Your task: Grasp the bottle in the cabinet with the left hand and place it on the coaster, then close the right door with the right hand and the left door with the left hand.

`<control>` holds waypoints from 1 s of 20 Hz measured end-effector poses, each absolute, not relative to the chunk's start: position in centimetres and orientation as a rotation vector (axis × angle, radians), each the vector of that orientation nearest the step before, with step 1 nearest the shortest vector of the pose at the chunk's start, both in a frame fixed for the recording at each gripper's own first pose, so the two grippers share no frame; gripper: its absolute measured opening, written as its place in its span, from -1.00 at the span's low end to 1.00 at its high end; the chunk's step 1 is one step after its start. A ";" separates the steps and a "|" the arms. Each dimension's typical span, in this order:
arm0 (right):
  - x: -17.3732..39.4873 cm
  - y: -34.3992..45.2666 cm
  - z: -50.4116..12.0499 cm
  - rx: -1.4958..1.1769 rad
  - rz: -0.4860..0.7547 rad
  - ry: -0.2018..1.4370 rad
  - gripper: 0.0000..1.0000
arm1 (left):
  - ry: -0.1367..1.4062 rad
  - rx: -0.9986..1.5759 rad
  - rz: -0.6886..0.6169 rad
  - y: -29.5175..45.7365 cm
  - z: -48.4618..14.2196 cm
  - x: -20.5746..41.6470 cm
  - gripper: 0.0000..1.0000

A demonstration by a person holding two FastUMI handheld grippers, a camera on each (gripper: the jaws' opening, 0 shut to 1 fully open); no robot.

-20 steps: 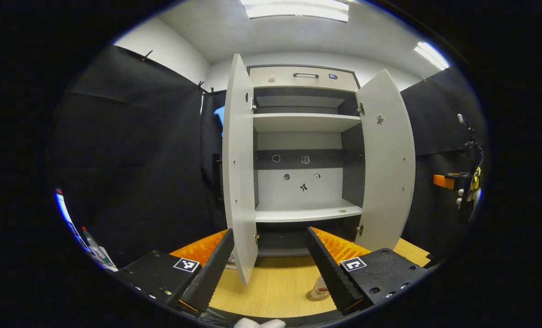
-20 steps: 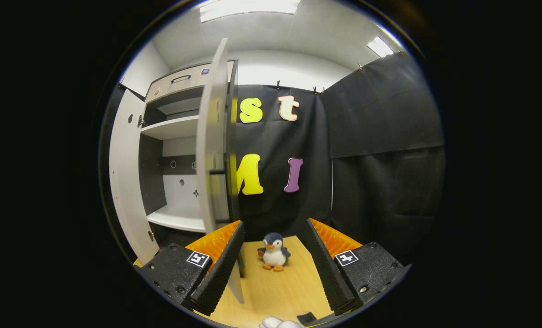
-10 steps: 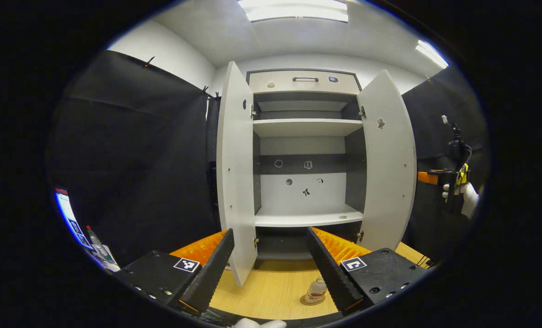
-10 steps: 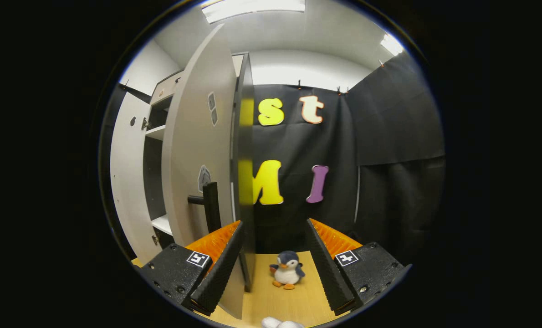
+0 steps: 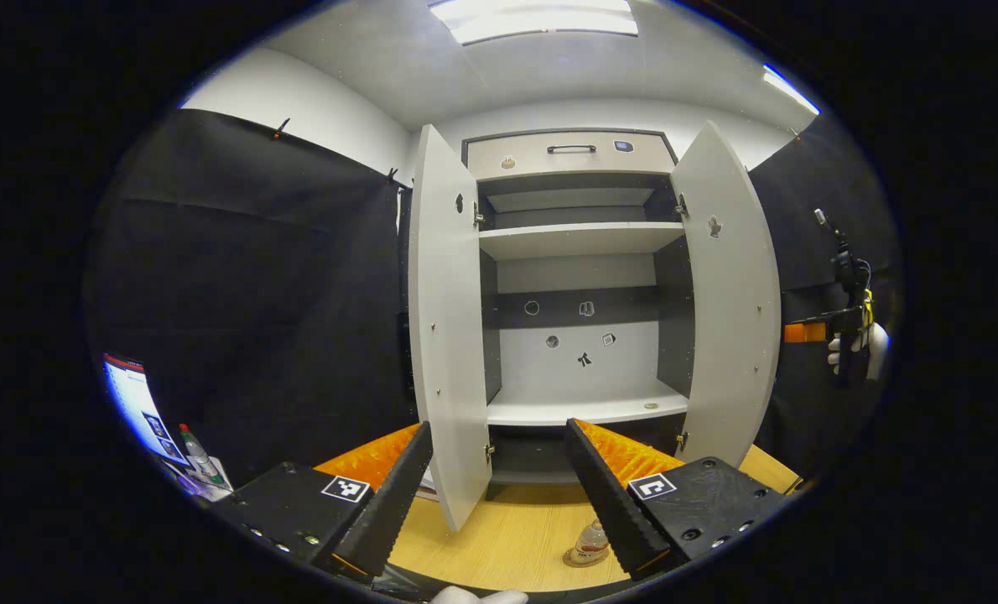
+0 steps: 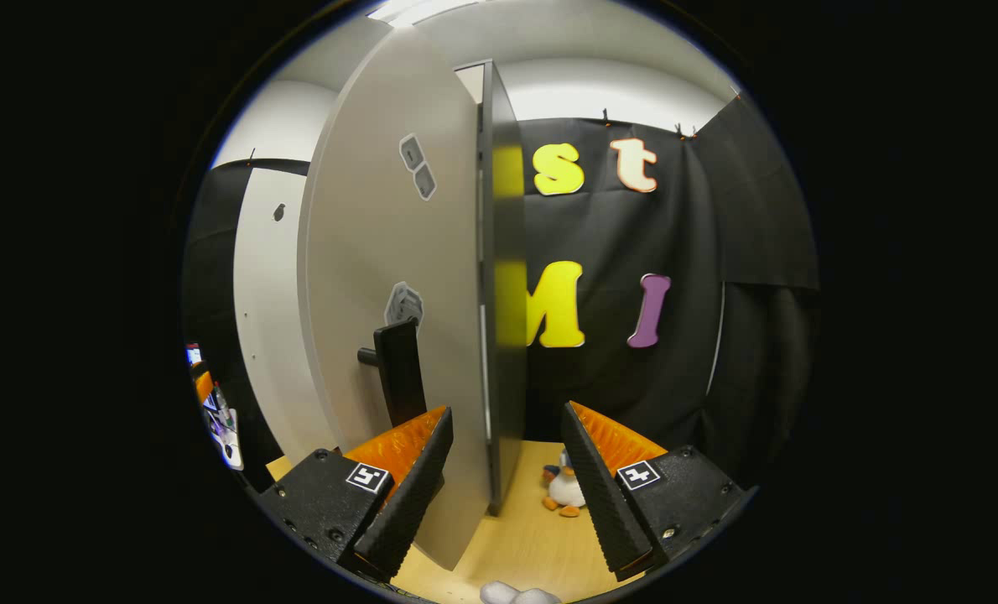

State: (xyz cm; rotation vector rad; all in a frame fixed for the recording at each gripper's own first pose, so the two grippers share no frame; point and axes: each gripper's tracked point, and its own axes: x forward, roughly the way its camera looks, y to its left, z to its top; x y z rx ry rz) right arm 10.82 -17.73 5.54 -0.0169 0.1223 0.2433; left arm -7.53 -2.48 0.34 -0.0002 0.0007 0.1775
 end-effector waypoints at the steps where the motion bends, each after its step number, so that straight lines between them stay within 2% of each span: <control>1: 10.9 -17.2 5.5 -0.016 0.264 0.127 0.63 | 0.012 -0.004 0.179 -2.8 0.1 -7.4 0.92; 11: 12.5 -11.0 5.5 -0.015 0.361 0.146 0.63 | 0.042 -0.008 0.242 -4.1 0.2 -8.3 0.92; 17: 13.8 -4.6 4.2 -0.011 0.451 0.128 0.63 | 0.022 0.023 0.234 -4.6 0.6 -8.2 0.92; 20: 14.1 -3.0 4.1 0.004 0.441 0.114 0.63 | 0.014 0.027 0.215 -4.5 0.4 -8.0 0.92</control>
